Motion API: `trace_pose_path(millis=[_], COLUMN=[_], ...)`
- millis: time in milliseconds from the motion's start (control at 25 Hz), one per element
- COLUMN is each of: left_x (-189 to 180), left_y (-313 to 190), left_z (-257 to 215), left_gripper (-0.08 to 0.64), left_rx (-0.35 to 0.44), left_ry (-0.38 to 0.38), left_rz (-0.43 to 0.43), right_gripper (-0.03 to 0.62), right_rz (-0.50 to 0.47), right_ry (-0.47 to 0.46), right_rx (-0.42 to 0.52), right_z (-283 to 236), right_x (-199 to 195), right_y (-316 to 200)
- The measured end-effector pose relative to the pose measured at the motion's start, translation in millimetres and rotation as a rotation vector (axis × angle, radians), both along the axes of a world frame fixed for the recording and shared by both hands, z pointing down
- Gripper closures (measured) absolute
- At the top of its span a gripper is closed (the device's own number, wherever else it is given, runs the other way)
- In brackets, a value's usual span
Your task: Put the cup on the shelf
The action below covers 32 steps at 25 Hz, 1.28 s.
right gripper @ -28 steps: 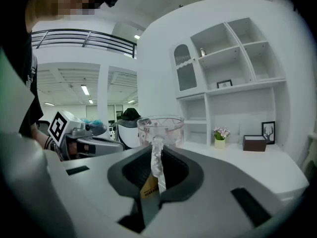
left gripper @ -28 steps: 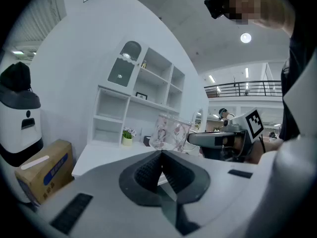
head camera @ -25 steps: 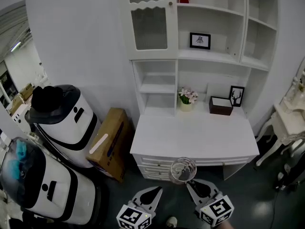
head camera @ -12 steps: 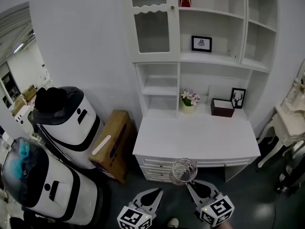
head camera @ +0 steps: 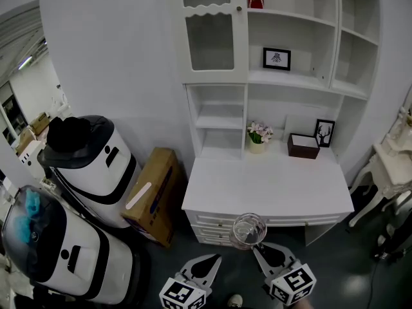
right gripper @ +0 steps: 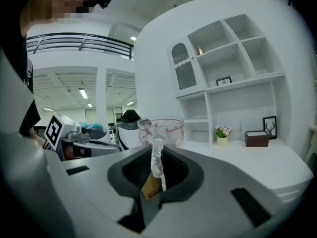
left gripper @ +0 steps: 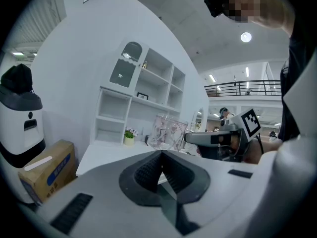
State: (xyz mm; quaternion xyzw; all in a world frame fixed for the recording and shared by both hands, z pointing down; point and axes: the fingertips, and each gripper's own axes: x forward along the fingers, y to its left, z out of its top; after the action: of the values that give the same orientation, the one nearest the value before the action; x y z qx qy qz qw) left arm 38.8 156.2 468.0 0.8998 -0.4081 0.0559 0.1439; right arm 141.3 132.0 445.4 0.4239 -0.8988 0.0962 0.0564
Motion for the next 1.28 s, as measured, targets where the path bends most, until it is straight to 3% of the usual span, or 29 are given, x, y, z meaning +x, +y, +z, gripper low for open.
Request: trace_pose_path(millis=[1280], left_x=[-72.2], left_y=[-66.7], left_z=[-1.4], left_gripper=[0.555], left_rx=[-0.017], left_ry=[0.0], left_rz=[0.071], right_gripper=[0.557], right_rz=[0.074], right_ry=[0.002], right_rx=[-0.019], right_z=[2.9], right_x=[-69.0], right_y=[-66.9])
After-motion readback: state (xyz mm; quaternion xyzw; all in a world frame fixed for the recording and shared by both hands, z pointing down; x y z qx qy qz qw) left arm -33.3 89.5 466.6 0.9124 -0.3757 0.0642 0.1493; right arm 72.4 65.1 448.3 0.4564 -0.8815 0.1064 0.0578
